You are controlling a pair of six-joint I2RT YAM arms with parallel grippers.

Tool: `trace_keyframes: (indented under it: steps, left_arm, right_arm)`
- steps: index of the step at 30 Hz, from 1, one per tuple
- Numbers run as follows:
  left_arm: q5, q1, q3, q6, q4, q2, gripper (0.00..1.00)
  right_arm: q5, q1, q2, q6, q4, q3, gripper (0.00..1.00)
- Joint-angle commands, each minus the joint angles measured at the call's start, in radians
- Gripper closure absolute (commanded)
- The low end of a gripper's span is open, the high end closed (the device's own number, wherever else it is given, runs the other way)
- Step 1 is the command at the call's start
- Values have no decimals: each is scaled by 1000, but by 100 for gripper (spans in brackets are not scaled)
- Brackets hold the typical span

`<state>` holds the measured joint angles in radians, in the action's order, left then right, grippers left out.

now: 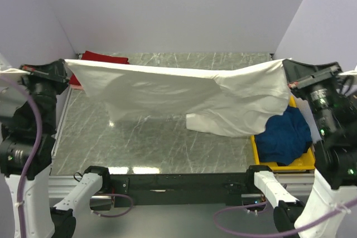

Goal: Fold and stack the t-shirts
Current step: Flatten the tshirt out

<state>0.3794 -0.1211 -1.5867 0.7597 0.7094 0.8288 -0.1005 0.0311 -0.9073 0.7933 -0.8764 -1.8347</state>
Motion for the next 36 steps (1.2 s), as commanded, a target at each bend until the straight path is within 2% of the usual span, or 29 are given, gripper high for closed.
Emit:
trace_keyframes:
  steps: [1, 4, 8, 12, 16, 19, 22, 23, 25, 26, 29, 31, 32, 34, 35, 36]
  left_arm:
    - [-19, 8, -87, -28, -17, 4, 100]
    - [-27, 8, -114, -31, -42, 26, 100]
    - [-30, 6, -98, -34, -128, 102, 100]
    - [-27, 8, -44, -43, -237, 202, 100]
    - [-43, 14, -58, -56, -339, 338, 100]
    - [-79, 34, -128, -69, -416, 479, 100]
    - [-132, 78, -293, -77, -450, 654, 100]
    - [-164, 101, -417, -69, -447, 750, 100]
    - [-212, 118, -562, -59, -429, 849, 100]
    - [-230, 150, -717, -45, -418, 944, 100]
    - [-309, 184, -893, -19, -430, 1053, 100]
    - [-355, 202, -873, 10, -491, 1006, 100]
    - [-364, 222, -778, 19, -570, 979, 100]
    - [-372, 242, -690, 30, -617, 925, 100]
    - [-370, 271, -544, 18, -634, 846, 100]
    - [-370, 271, -542, 18, -634, 845, 100]
  right_arm:
    - [22, 10, -2, -34, -22, -119, 100]
    - [42, 10, -10, -42, -7, -173, 100]
    - [10, 10, -54, -34, 95, -132, 100]
    - [-45, 10, -103, -13, 264, 34, 100]
    - [-77, 10, -237, -2, 390, 81, 100]
    - [-114, 12, -416, 9, 491, 57, 100]
    - [-133, 10, -577, 26, 556, -61, 100]
    - [-140, 10, -622, 29, 557, -175, 100]
    - [-139, 10, -762, 35, 538, -329, 100]
    - [-137, 12, -807, 40, 510, -500, 100]
    - [-136, 16, -920, 72, 504, -735, 100]
    - [-127, 20, -869, 92, 556, -704, 100]
    - [-120, 20, -830, 93, 629, -589, 100]
    - [-90, 20, -713, 92, 703, -452, 100]
    - [-90, 21, -655, 77, 717, -278, 100]
    - [-90, 21, -654, 76, 717, -276, 100]
